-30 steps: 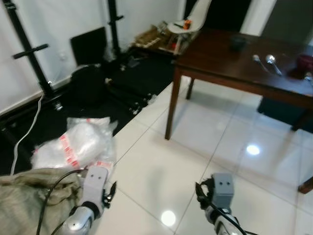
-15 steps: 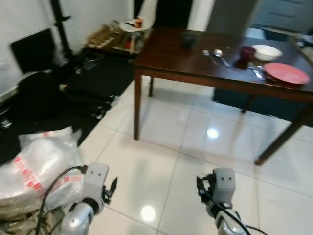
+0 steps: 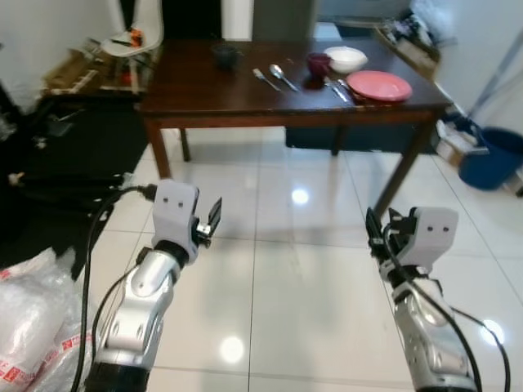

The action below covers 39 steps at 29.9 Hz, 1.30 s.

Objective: Setting the table

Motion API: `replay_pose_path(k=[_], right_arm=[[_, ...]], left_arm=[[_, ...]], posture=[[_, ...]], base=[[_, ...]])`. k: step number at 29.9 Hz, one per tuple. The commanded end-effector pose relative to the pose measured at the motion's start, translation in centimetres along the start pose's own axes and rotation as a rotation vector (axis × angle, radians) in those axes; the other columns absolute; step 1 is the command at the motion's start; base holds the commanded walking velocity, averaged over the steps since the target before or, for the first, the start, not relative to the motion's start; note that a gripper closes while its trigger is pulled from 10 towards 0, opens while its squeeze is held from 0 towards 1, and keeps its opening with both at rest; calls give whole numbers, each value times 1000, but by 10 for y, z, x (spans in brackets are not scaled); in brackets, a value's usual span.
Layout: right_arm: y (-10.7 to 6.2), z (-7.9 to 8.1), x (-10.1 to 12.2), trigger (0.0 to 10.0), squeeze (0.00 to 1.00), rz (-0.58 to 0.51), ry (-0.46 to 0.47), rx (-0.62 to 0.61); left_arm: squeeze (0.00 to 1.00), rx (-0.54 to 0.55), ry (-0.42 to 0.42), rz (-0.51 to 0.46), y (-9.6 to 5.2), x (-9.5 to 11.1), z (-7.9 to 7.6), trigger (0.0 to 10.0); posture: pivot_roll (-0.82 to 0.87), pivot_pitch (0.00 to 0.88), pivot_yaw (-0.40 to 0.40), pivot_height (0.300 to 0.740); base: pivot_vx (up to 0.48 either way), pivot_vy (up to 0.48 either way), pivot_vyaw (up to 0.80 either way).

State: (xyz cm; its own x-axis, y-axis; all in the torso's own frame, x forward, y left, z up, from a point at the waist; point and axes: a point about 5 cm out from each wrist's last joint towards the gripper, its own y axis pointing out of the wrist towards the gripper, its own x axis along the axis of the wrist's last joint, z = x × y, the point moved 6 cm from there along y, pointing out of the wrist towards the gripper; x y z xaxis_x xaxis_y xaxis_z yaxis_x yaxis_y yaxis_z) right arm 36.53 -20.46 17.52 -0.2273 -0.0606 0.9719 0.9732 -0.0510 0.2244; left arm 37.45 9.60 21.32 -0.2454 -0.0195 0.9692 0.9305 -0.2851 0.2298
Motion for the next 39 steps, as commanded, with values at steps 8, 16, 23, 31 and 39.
replay_pose_path(k=[8, 16, 23, 31, 39], right_arm=[[-5, 23, 13, 10000, 0, -28, 84, 55], [-4, 29, 12, 10000, 0, -8, 81, 76], [-6, 26, 9, 10000, 0, 7, 68, 65], [-5, 23, 7, 10000, 0, 23, 49, 52], [-4, 25, 8, 10000, 0, 23, 40, 57]], left_arm=[[31, 12, 79, -93, 0, 27, -13, 10000], [31, -4, 73, -86, -2, 27, -20, 10000], [27, 0, 73, -80, -3, 25, -20, 10000], [27, 31, 68, -56, -4, 20, -16, 10000], [27, 33, 69, -48, -7, 18, -16, 10000]], posture=[[-76, 35, 81, 740], [-75, 34, 78, 740], [-76, 37, 78, 740], [-73, 40, 77, 740], [-68, 42, 75, 740]], base=[[232, 0, -369], [465, 0, 0], [466, 0, 0], [471, 0, 80], [469, 0, 776]])
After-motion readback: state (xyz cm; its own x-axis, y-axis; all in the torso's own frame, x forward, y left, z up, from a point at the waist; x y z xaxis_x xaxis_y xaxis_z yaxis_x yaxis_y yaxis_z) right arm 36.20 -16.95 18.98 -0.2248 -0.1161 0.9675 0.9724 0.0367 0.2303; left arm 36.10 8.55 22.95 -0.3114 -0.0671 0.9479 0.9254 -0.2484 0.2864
